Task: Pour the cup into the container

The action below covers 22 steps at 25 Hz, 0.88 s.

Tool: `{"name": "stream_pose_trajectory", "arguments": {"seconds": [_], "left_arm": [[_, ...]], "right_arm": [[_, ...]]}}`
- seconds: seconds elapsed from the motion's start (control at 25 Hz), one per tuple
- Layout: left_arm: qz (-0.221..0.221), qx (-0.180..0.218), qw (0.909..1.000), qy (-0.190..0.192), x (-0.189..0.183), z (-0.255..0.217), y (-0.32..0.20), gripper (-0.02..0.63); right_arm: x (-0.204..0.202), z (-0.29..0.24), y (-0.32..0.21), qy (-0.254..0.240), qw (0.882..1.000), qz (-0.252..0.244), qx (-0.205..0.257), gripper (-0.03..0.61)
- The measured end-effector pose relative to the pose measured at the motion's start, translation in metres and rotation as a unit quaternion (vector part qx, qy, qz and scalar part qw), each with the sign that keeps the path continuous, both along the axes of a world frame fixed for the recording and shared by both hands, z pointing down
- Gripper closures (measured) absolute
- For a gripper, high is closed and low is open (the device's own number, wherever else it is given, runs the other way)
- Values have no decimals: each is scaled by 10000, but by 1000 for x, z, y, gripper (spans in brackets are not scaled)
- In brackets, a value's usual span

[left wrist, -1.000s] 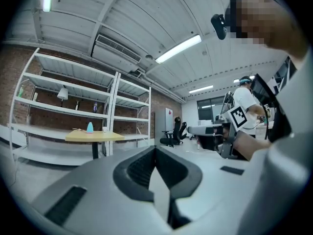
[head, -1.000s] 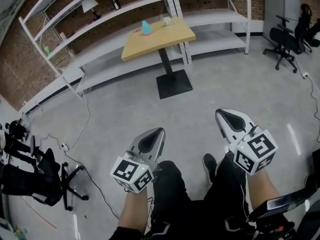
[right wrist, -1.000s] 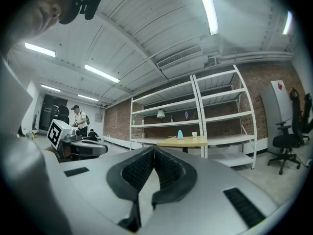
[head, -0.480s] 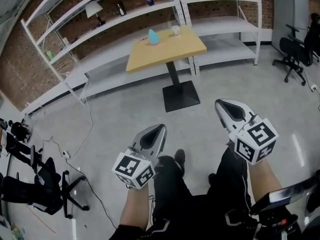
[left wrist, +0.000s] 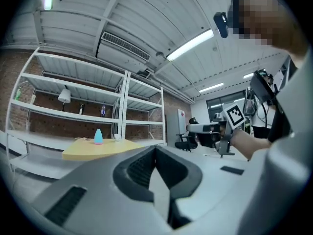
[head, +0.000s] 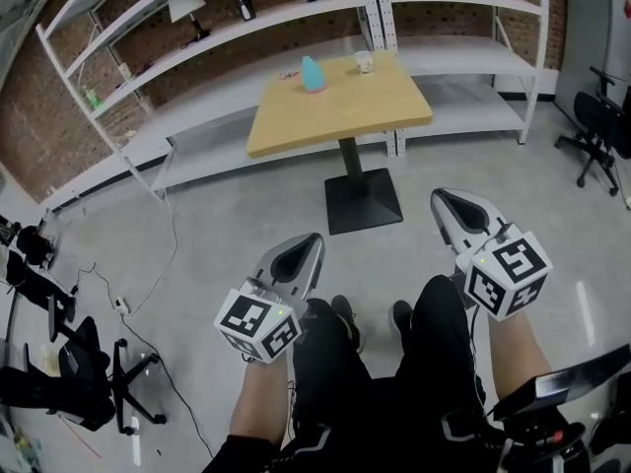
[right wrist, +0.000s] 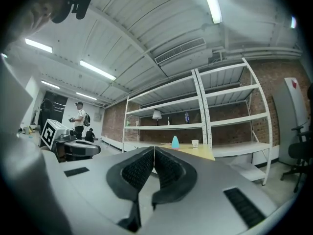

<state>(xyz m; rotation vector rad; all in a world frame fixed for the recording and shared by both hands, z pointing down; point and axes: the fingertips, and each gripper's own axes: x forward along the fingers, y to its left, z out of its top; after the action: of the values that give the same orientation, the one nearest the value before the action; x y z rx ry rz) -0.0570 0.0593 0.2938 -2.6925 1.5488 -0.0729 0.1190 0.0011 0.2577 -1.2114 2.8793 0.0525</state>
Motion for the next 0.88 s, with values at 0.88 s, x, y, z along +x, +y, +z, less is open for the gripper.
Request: {"name": "stream_pose_trajectory", "arguments": {"seconds": [0.88], "left_arm": [[206, 76, 9996, 172, -59, -16, -318, 612]], "right_arm": [[-68, -12, -324, -139, 9998, -120, 61, 575]]}}
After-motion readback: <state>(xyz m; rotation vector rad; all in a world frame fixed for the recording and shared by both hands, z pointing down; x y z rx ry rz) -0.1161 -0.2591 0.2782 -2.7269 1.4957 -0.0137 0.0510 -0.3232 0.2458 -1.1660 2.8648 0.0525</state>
